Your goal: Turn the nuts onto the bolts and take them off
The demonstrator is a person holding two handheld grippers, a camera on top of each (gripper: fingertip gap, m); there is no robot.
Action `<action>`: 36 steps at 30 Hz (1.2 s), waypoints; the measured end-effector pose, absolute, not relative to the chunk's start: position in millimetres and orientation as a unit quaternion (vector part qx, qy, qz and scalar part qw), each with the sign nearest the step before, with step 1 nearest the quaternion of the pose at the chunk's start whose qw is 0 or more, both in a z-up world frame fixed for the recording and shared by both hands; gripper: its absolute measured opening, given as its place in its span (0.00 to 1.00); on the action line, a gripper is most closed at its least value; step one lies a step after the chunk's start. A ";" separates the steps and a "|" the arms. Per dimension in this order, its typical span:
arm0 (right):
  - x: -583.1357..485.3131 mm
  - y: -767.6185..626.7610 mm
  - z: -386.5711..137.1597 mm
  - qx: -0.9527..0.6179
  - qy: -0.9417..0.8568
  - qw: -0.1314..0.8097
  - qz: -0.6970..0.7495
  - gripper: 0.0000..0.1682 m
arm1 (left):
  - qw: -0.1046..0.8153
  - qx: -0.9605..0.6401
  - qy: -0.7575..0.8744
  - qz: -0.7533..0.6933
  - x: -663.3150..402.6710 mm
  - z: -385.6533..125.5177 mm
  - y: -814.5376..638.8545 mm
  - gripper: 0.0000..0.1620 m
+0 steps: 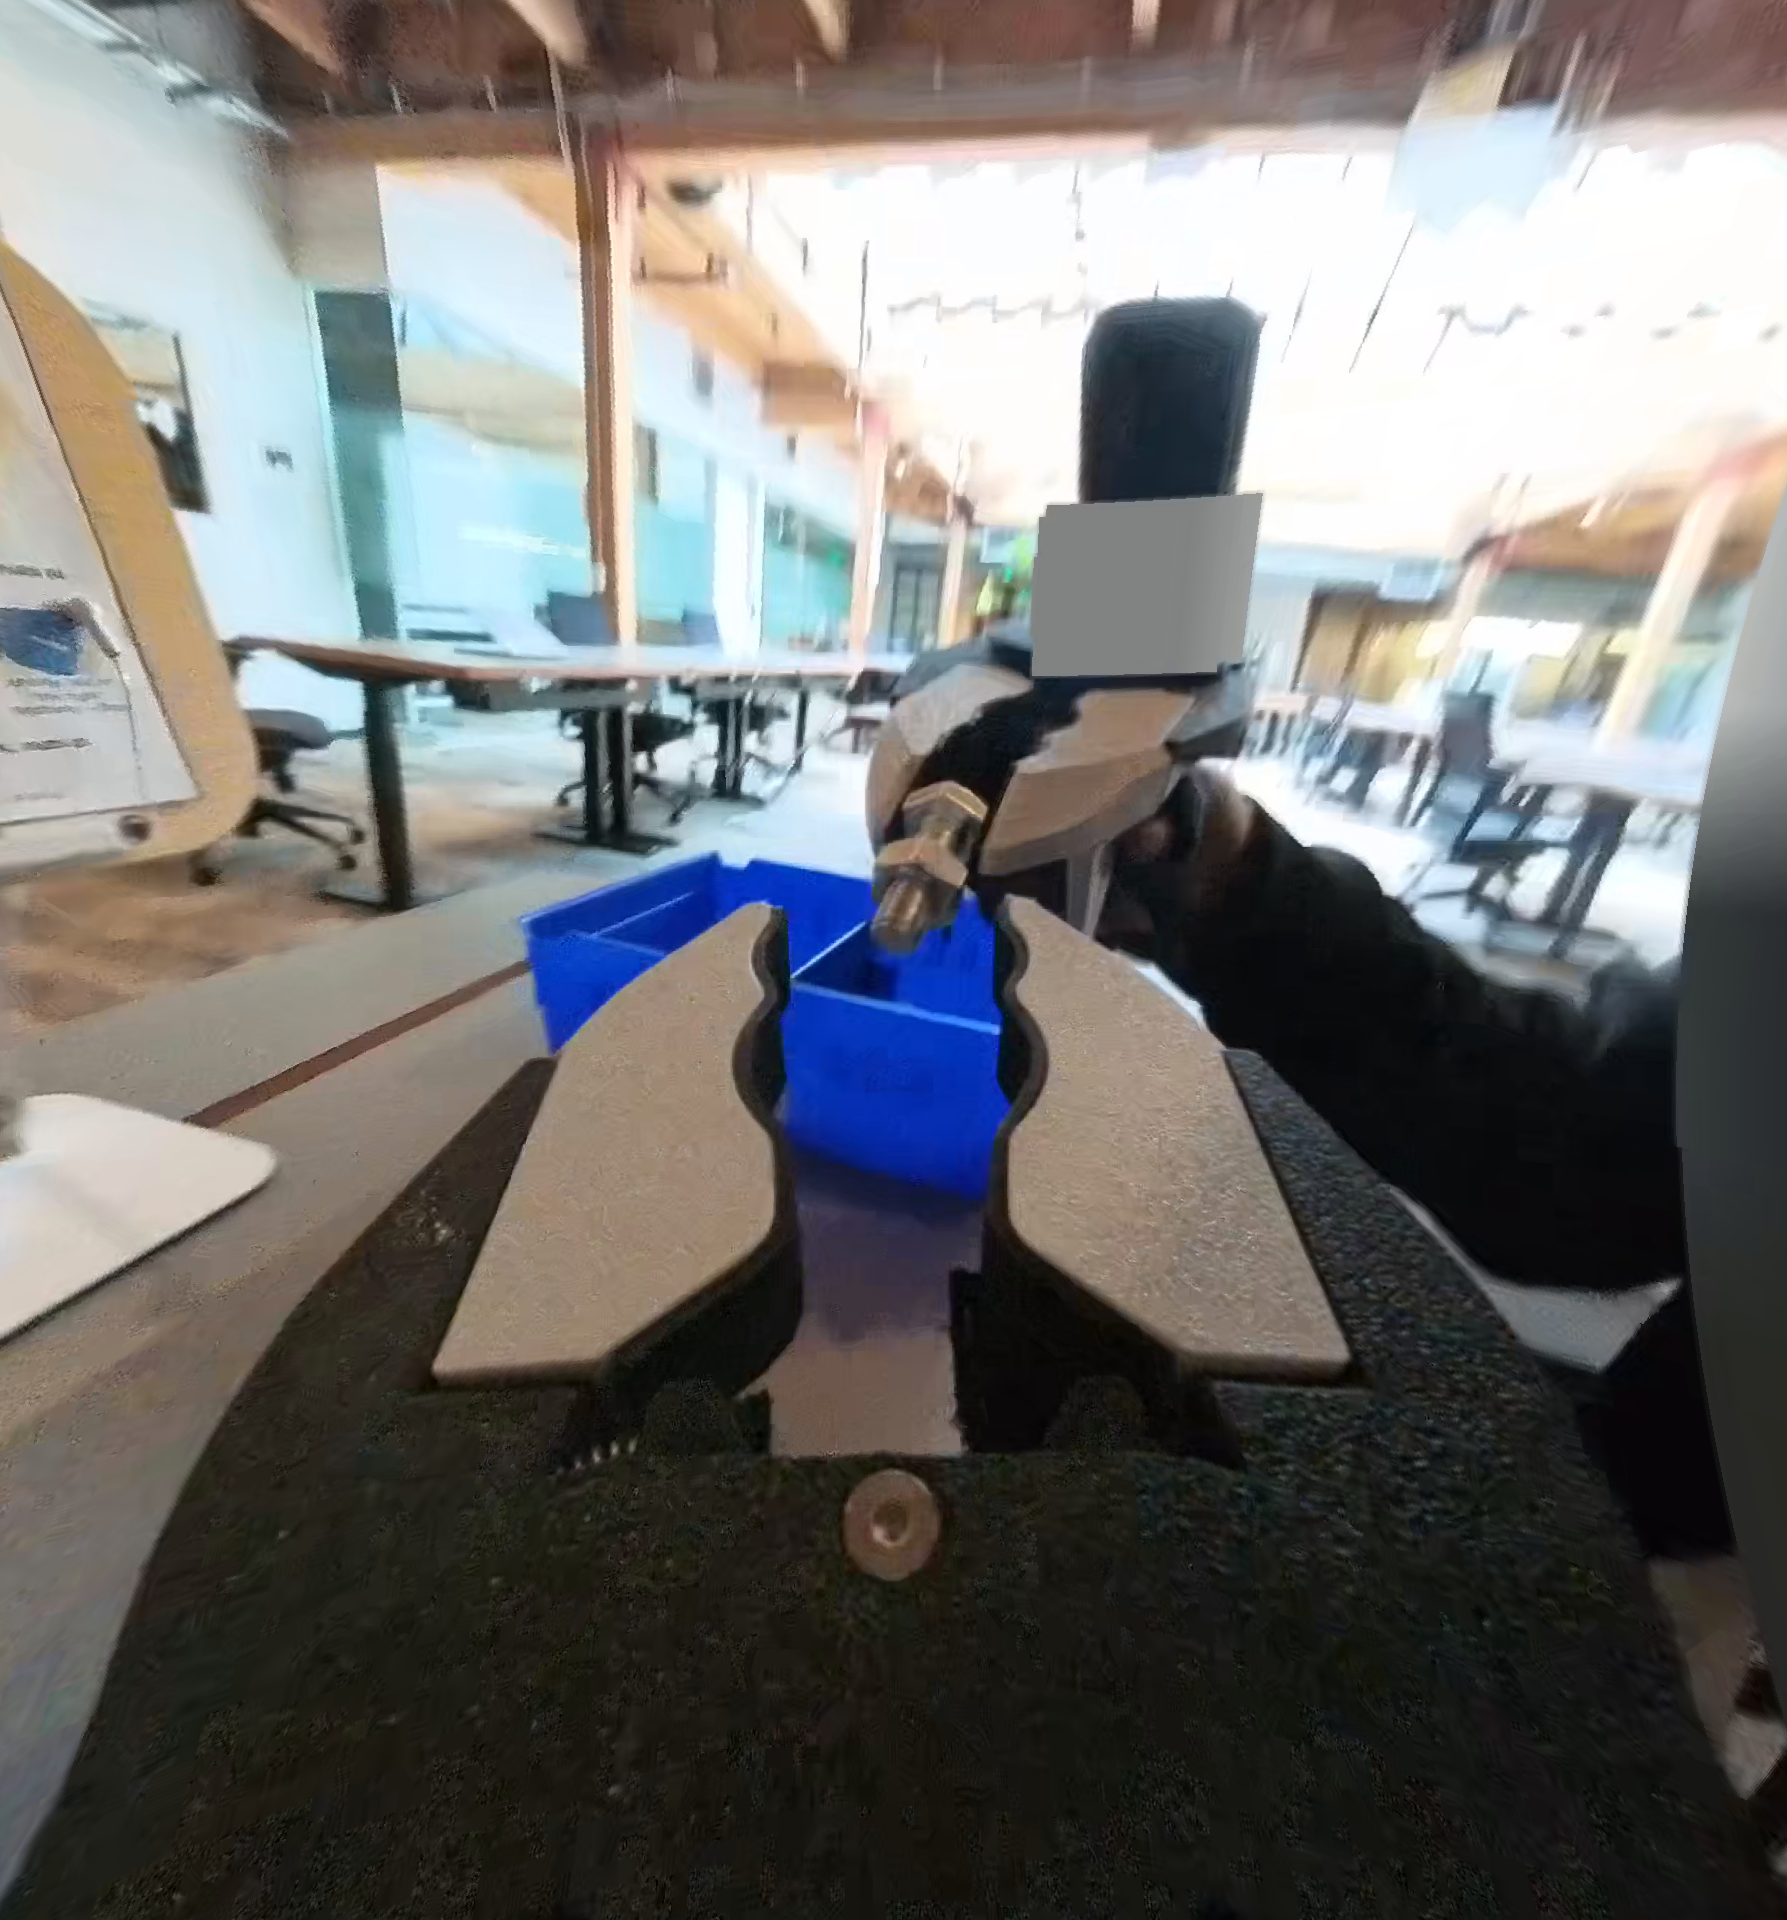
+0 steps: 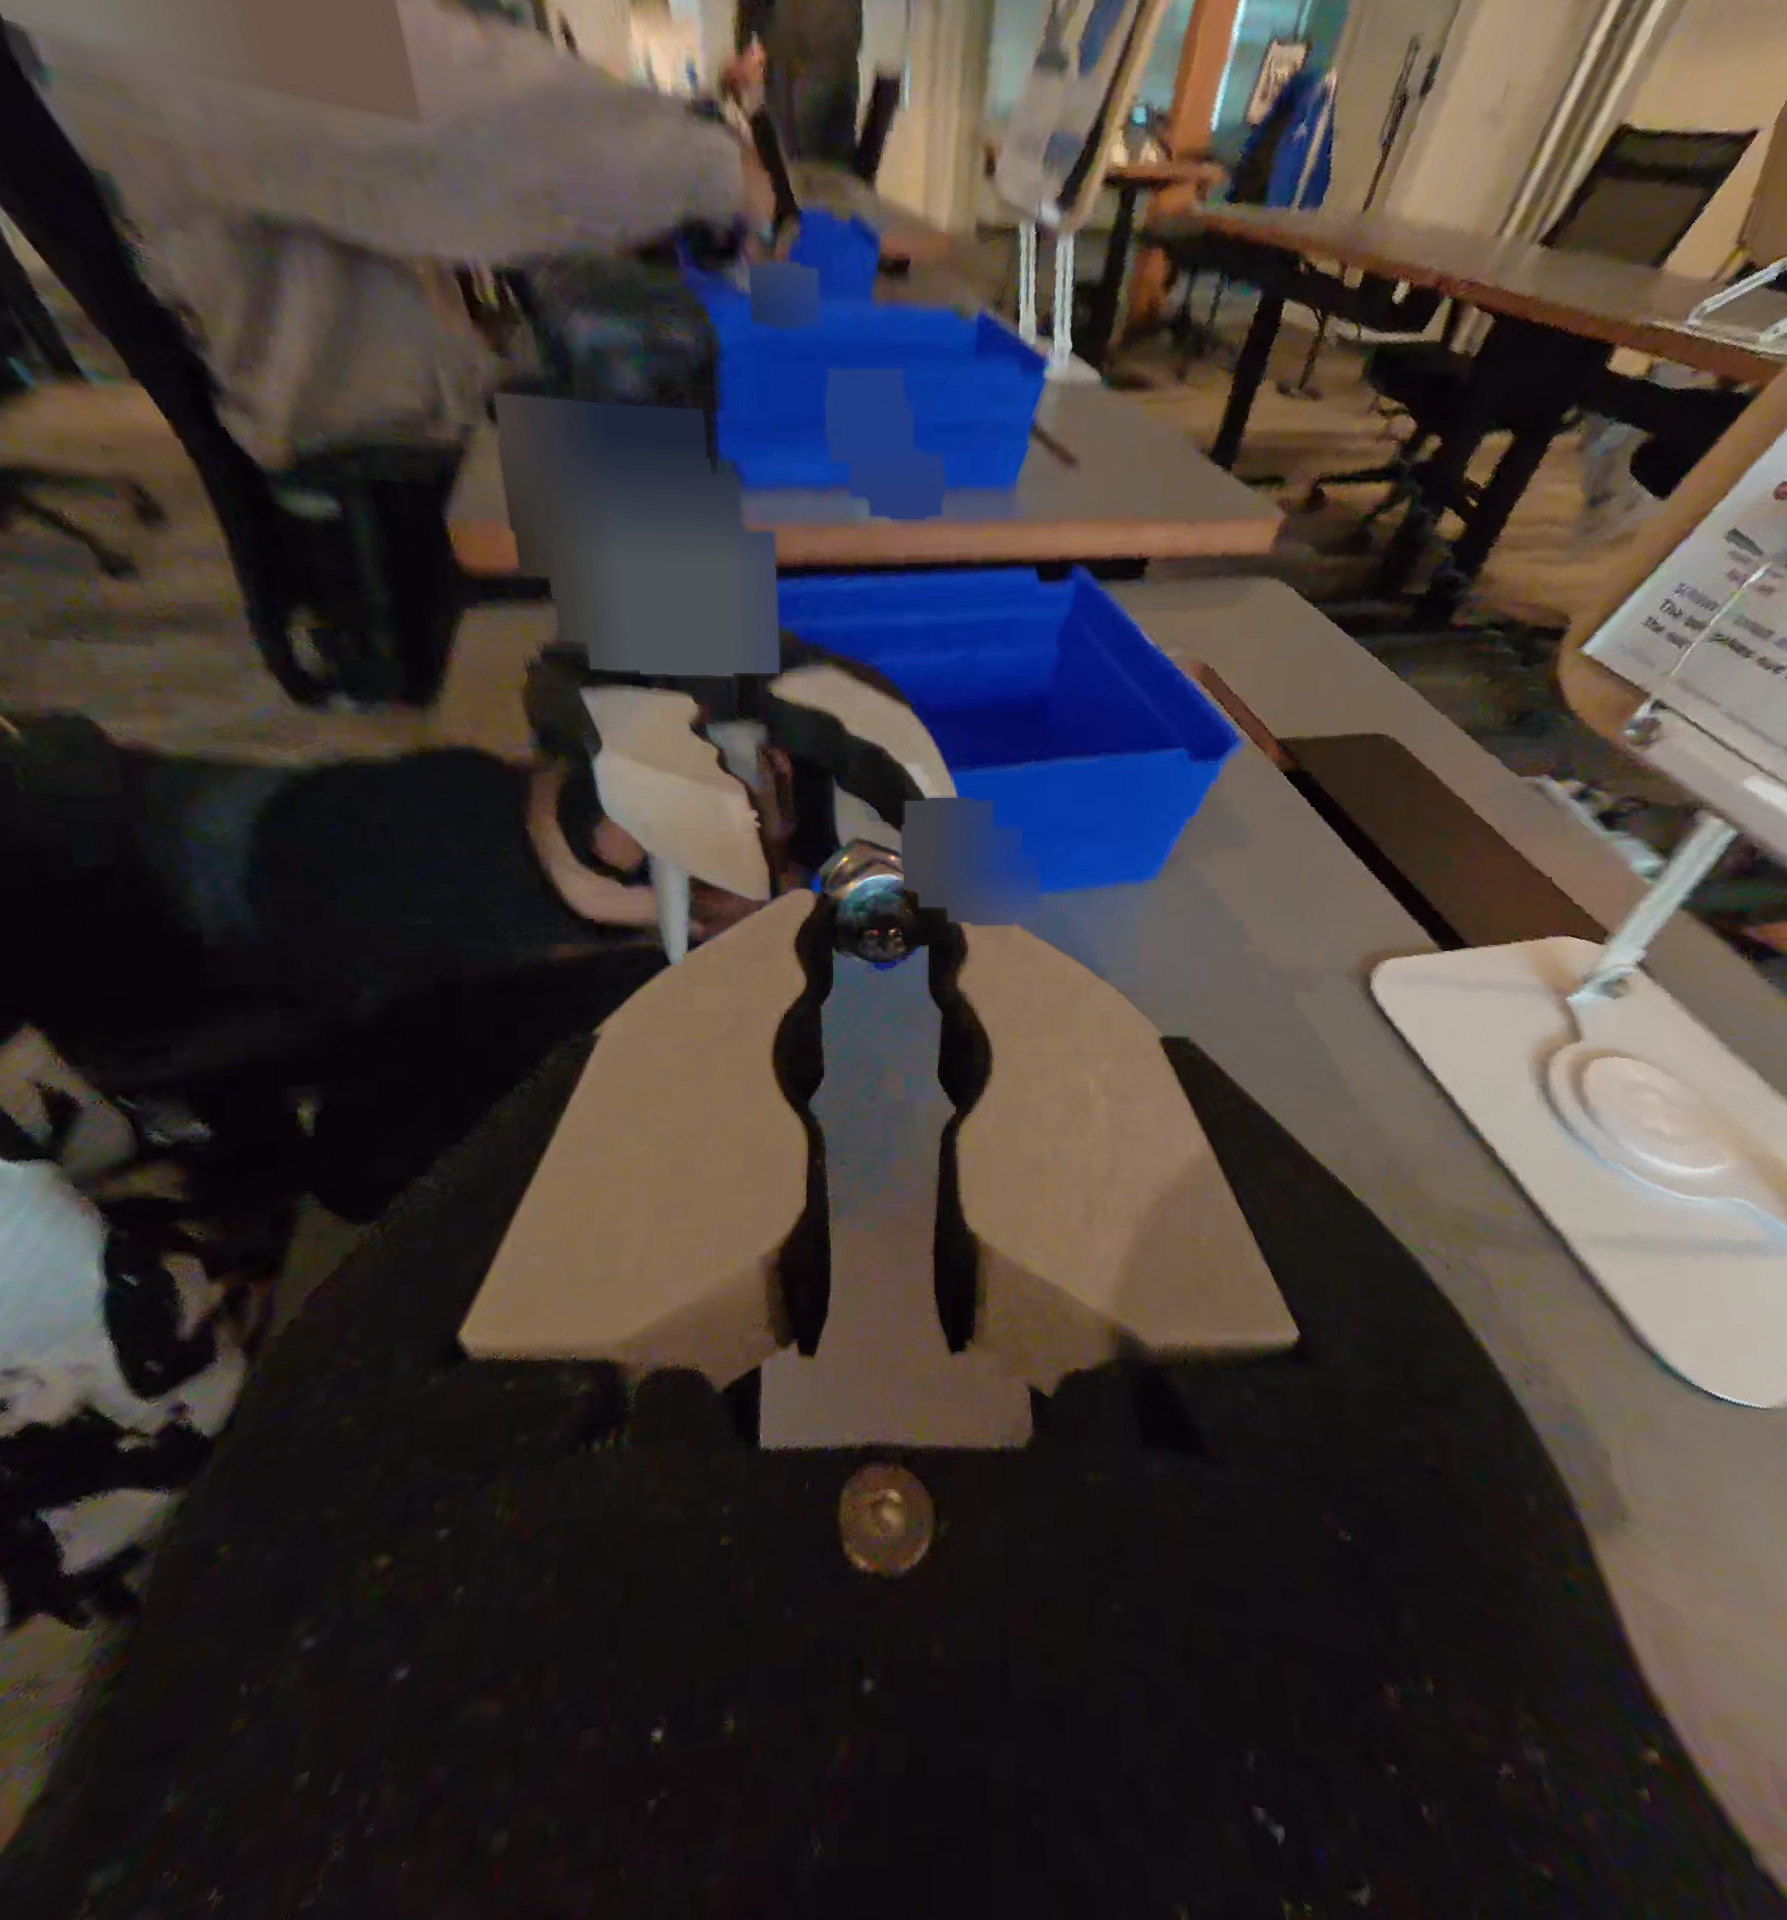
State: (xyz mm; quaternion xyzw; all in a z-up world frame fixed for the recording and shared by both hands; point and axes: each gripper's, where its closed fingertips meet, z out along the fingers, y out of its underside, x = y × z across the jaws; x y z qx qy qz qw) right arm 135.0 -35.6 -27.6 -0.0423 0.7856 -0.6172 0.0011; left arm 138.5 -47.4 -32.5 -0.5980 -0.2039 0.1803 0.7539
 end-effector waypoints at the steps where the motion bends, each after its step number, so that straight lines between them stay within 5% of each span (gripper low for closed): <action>1: 136.8 -35.3 -24.7 -0.037 0.777 0.022 -0.628 0.10 | 0.768 -0.583 -0.208 0.165 138.6 -32.3 -46.8 0.23; 6: 142.4 -35.6 -21.4 -0.025 0.759 0.076 -0.646 0.10 | 0.775 -0.583 -0.185 0.156 141.5 -35.0 -32.1 0.26; 15: 145.0 -35.4 -22.7 -0.024 0.751 0.098 -0.653 0.10 | 0.781 -0.585 -0.160 0.147 148.6 -26.4 -30.0 0.12; 22: 150.3 -33.4 -29.5 -0.044 0.768 0.094 -0.632 0.10 | 0.759 -0.618 -0.151 0.137 152.2 -32.4 -29.7 0.10; 30: 154.3 -13.4 -65.3 -0.186 0.895 -0.055 -0.402 0.20 | 0.552 -0.813 -0.154 0.105 158.8 -89.5 -28.1 0.11; 36: 161.8 -19.7 -101.7 -0.193 0.940 -0.041 -0.277 0.17 | 0.444 -0.882 -0.126 0.092 164.9 -112.4 -25.9 0.11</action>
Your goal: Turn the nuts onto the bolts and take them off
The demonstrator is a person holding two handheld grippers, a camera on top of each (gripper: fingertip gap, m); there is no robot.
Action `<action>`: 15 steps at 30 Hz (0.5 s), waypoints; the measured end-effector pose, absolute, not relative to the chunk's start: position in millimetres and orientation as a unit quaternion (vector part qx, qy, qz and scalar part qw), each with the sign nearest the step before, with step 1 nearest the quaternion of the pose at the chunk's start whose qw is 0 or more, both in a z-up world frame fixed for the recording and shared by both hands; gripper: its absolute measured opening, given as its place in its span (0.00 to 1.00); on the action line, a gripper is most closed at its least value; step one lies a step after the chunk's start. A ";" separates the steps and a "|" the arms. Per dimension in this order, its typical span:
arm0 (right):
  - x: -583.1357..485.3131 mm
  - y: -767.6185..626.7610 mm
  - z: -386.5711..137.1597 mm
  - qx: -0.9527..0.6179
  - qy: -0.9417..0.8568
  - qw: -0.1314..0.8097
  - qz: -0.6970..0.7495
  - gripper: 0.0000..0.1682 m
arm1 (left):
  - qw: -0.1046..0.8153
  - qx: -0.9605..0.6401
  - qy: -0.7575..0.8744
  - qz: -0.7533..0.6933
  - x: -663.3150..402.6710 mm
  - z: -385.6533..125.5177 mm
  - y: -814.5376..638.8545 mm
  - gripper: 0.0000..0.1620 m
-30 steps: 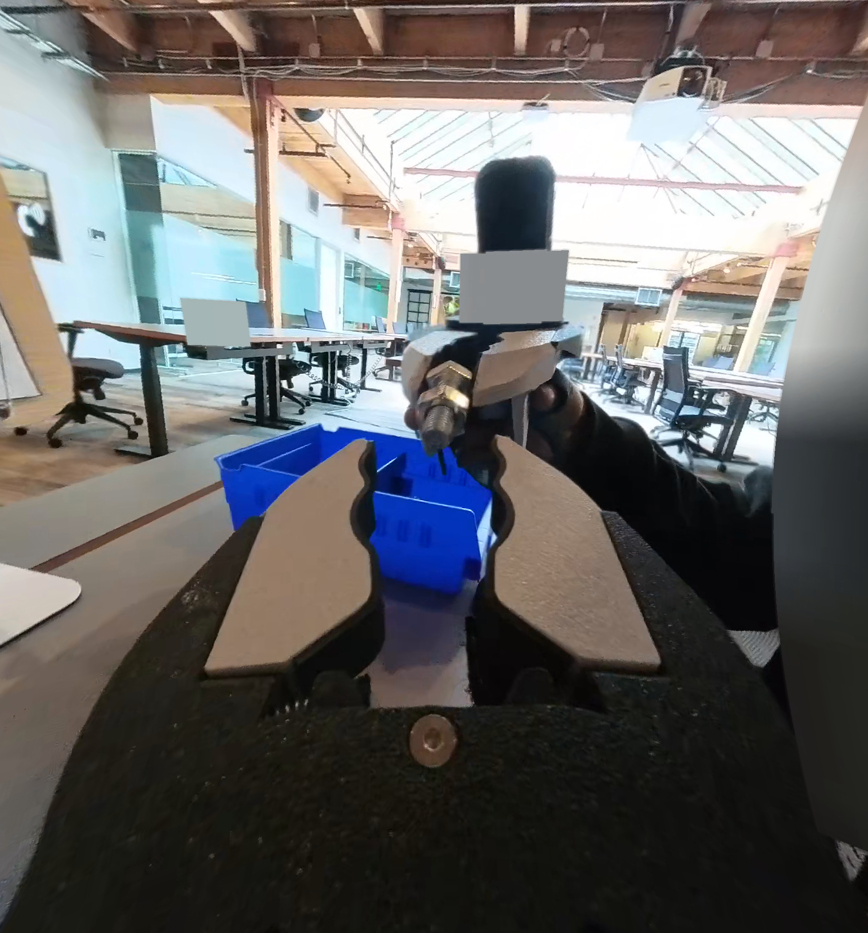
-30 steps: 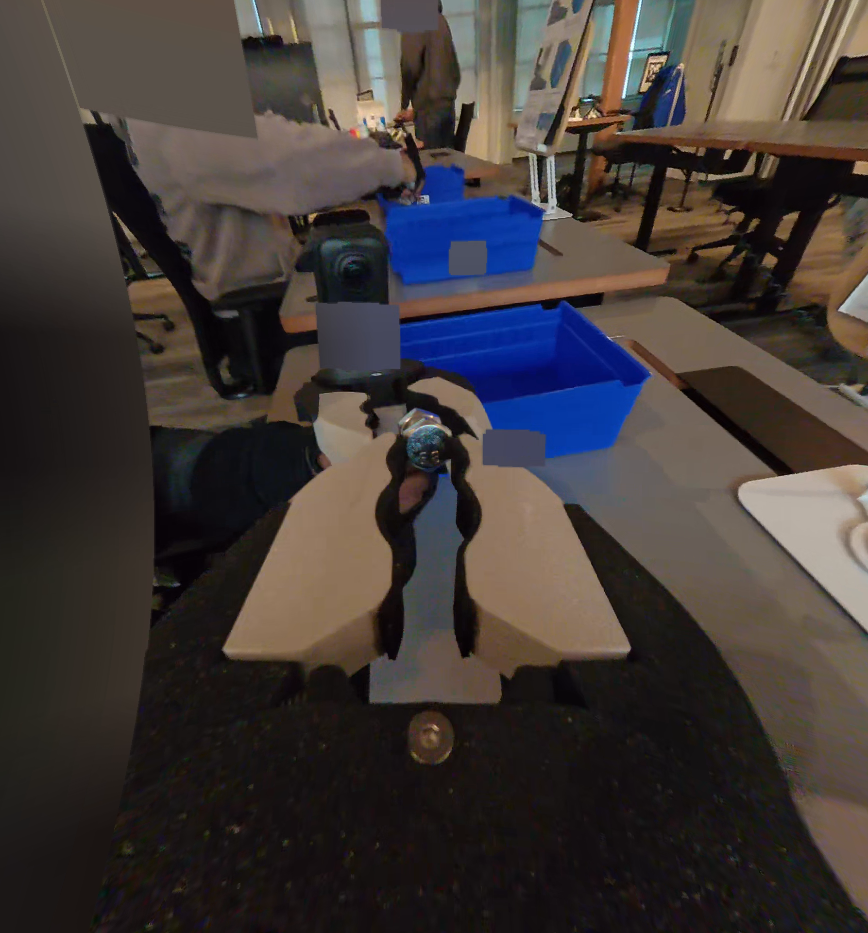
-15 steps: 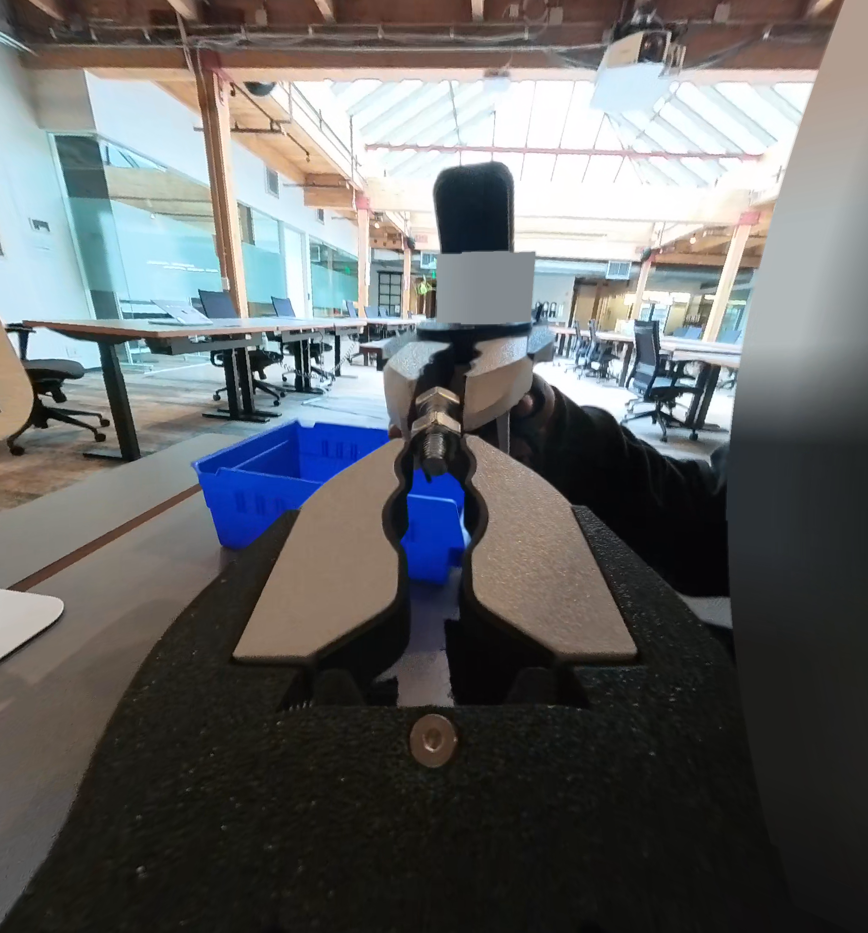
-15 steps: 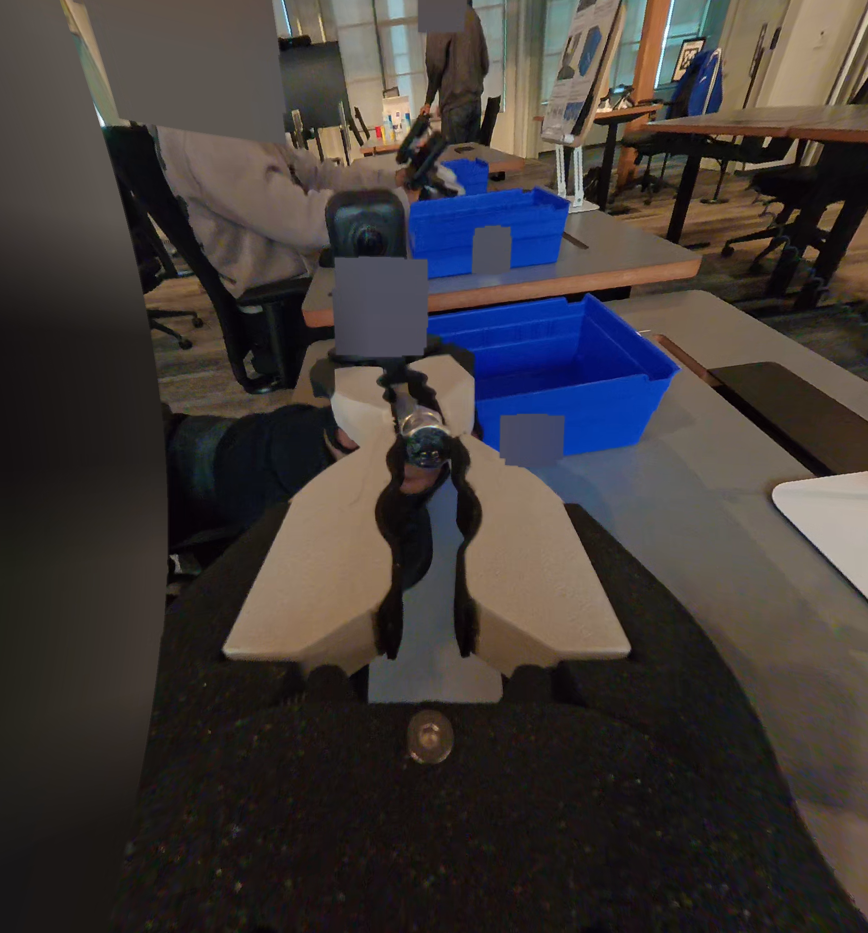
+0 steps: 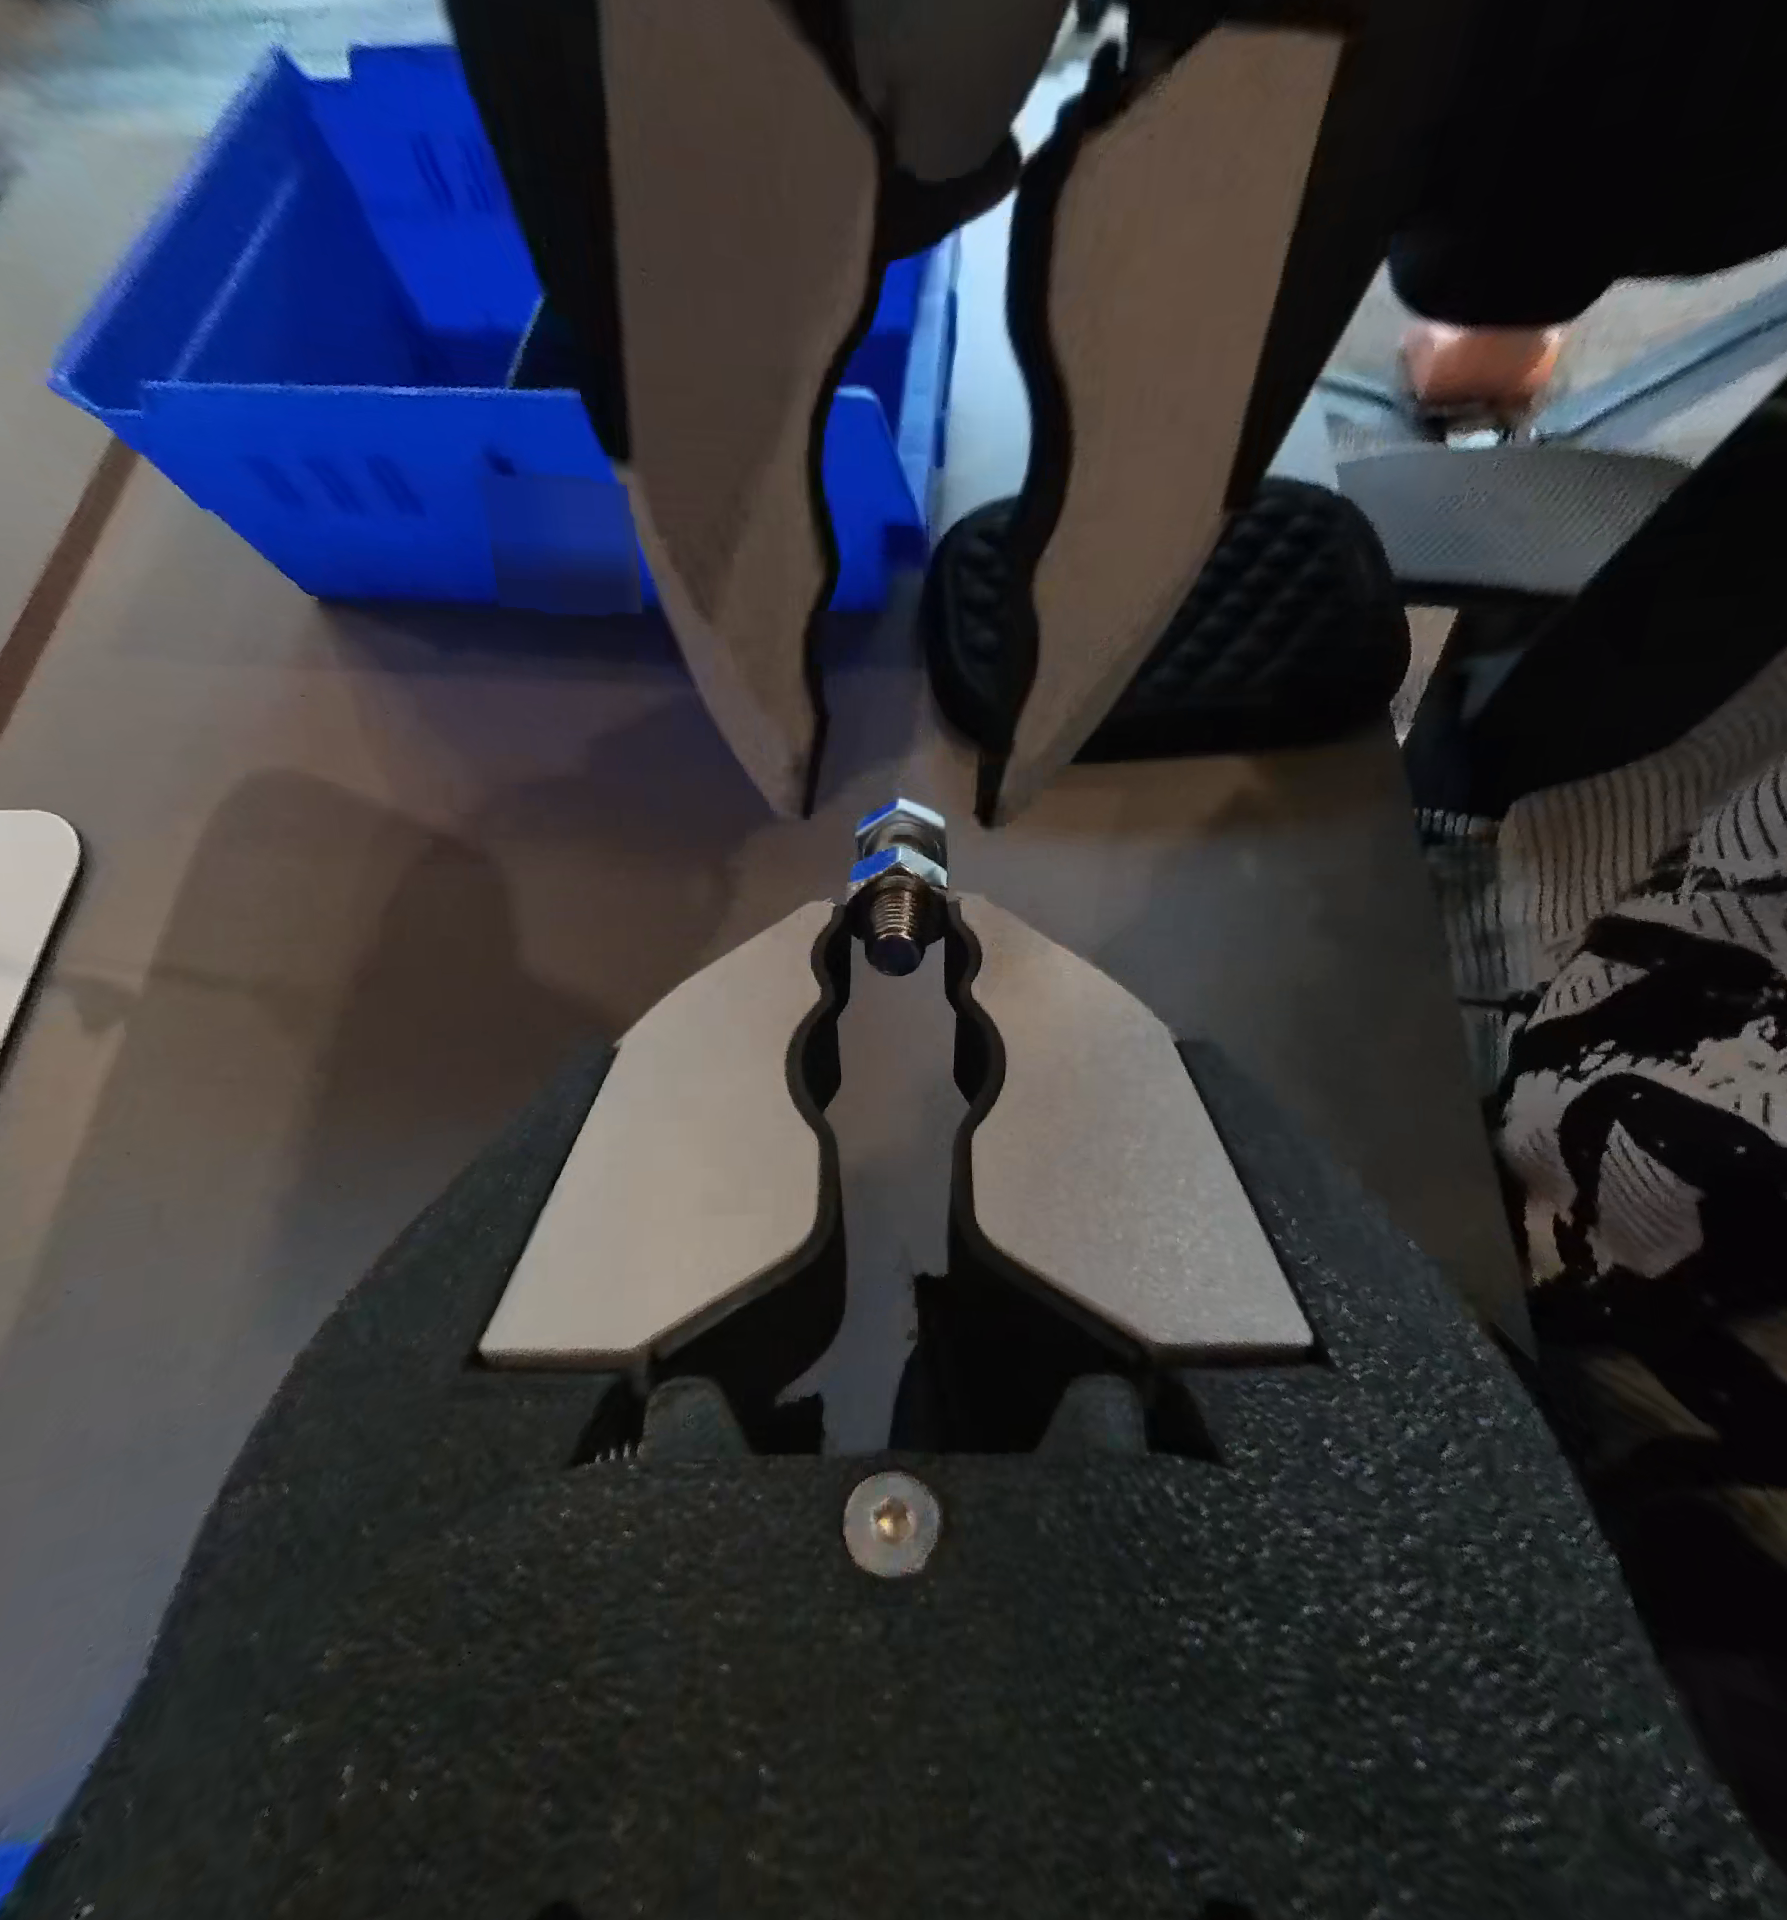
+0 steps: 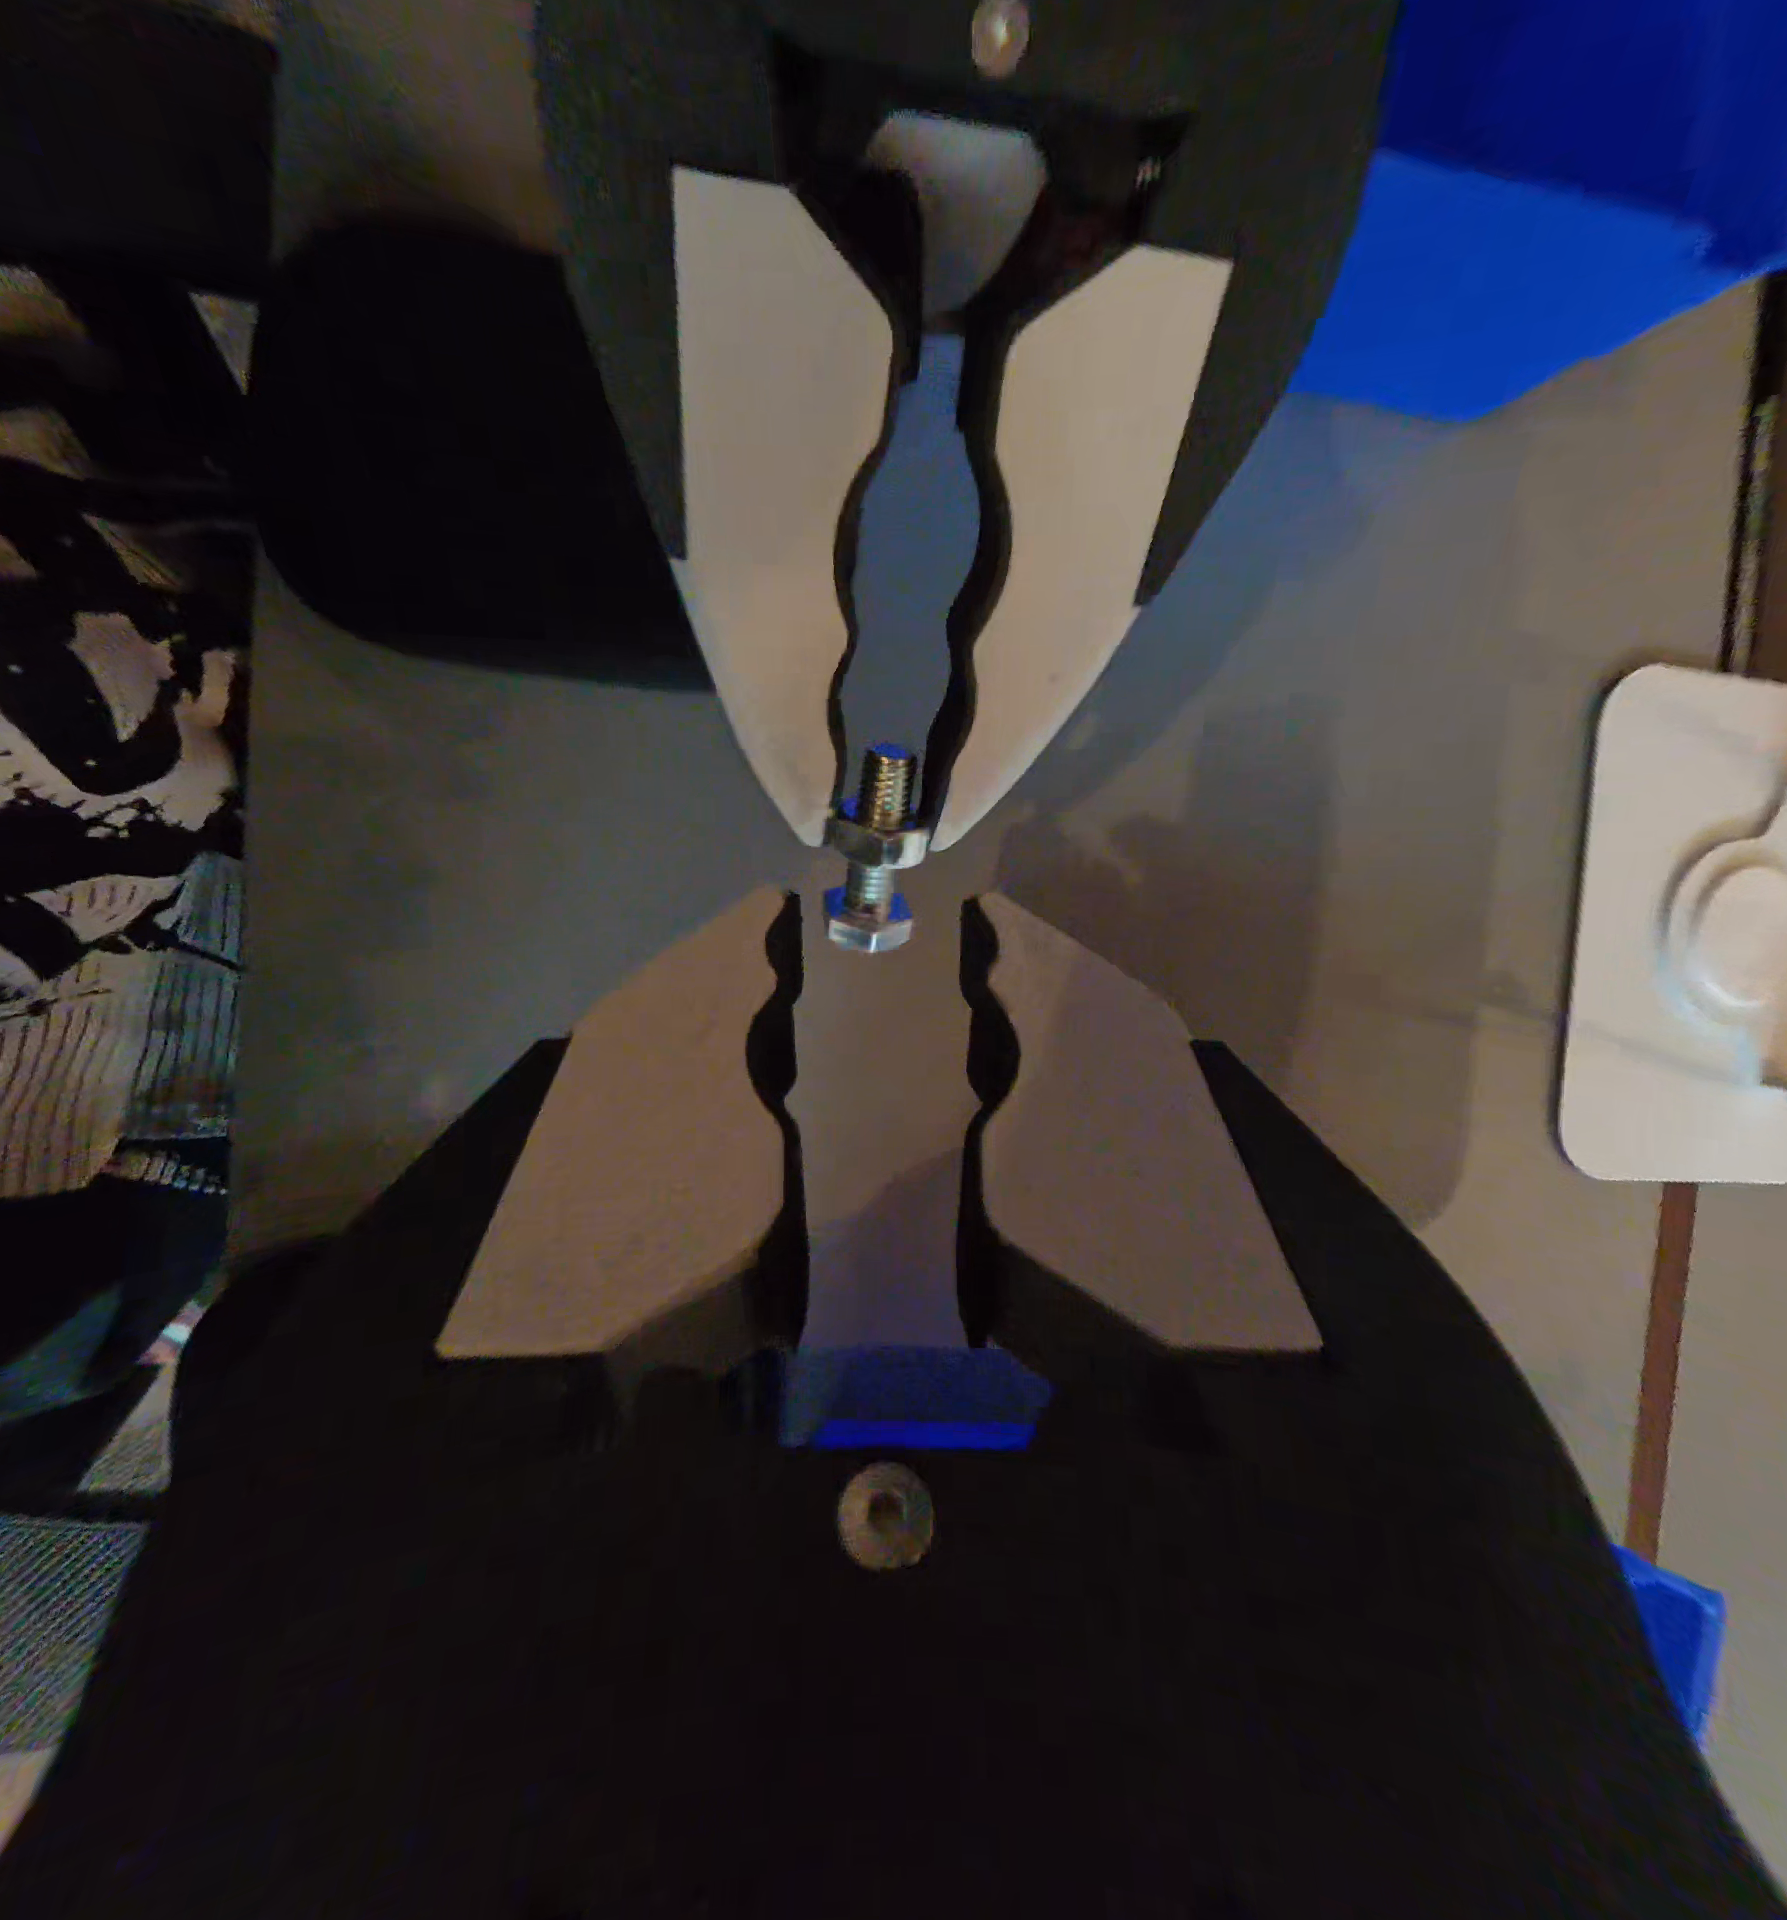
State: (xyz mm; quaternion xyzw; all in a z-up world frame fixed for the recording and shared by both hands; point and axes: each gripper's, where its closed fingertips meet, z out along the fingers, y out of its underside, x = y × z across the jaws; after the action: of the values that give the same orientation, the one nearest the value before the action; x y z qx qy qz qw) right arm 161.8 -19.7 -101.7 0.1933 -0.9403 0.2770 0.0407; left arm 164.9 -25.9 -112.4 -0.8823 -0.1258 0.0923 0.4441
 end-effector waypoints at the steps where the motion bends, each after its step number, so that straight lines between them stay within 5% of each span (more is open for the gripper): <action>1: 161.4 -20.6 -107.4 0.190 -0.944 0.038 0.266 0.17 | 0.432 -0.889 -0.121 0.097 164.5 -114.4 -26.5 0.11; 15: 158.6 -32.3 -106.4 0.165 -0.918 0.005 0.359 0.10 | 0.483 -0.858 -0.126 0.119 158.3 -97.0 -29.3 0.14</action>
State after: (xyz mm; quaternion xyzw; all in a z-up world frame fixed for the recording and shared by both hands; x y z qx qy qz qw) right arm 158.6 -32.3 -106.4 0.1654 -0.9184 0.3593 0.0050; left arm 158.3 -29.3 -97.0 -0.8583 -0.1263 0.1189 0.4830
